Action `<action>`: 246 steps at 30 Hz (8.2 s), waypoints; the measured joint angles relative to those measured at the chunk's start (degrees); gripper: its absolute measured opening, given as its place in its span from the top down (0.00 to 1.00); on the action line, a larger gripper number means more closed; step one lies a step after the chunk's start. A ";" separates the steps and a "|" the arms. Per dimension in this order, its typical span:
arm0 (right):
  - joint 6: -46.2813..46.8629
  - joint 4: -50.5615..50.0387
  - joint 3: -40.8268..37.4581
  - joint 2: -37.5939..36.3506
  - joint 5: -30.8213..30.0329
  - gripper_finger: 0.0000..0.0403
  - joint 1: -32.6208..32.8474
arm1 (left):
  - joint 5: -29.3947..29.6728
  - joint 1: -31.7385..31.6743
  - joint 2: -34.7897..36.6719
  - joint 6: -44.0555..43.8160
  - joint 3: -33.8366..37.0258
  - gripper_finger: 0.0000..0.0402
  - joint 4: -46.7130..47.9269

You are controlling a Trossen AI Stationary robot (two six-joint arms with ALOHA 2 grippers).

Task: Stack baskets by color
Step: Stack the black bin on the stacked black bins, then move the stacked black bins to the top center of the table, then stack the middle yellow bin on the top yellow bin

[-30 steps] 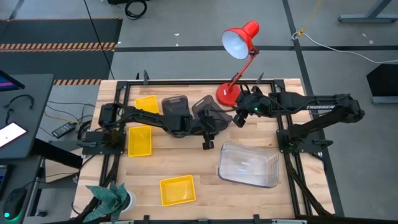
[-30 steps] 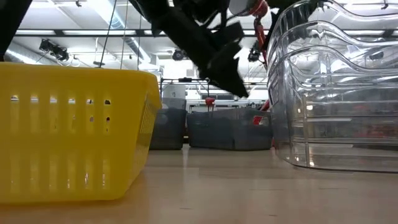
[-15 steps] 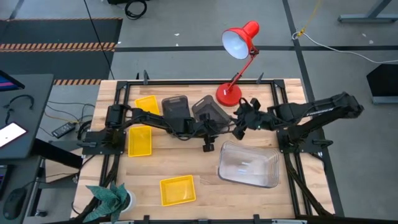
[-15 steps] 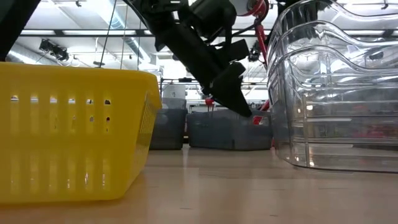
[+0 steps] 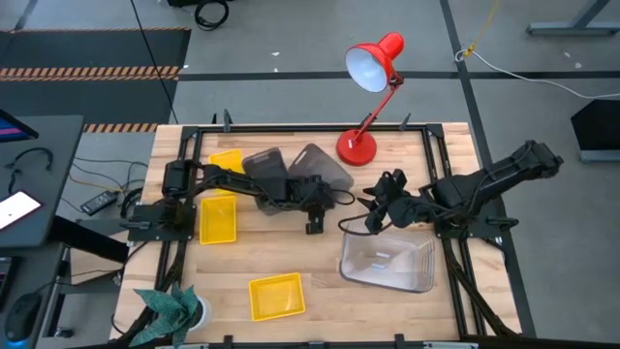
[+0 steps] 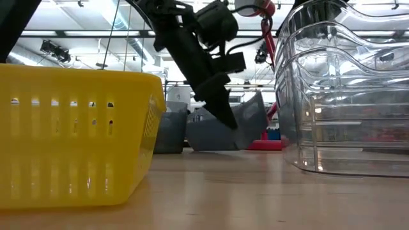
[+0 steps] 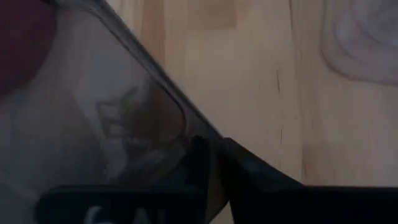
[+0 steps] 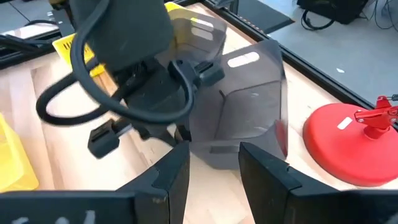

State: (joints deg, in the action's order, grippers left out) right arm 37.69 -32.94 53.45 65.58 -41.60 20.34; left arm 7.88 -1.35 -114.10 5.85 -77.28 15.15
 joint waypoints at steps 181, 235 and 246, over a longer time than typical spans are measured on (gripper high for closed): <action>-1.79 9.99 -6.64 0.00 -12.31 0.64 7.97 | 14.81 -0.24 35.89 42.69 16.87 0.42 16.85; -13.88 17.45 -6.64 0.02 -9.73 0.64 2.01 | -9.25 22.52 34.25 -37.83 28.91 0.56 47.46; -13.88 17.47 -6.64 0.02 -9.73 0.64 2.01 | -8.70 22.48 34.25 -36.65 33.20 0.60 42.22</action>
State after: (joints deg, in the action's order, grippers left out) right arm 23.80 -15.46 46.81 65.60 -51.33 22.35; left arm -0.82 21.12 -79.85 -30.79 -44.08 57.37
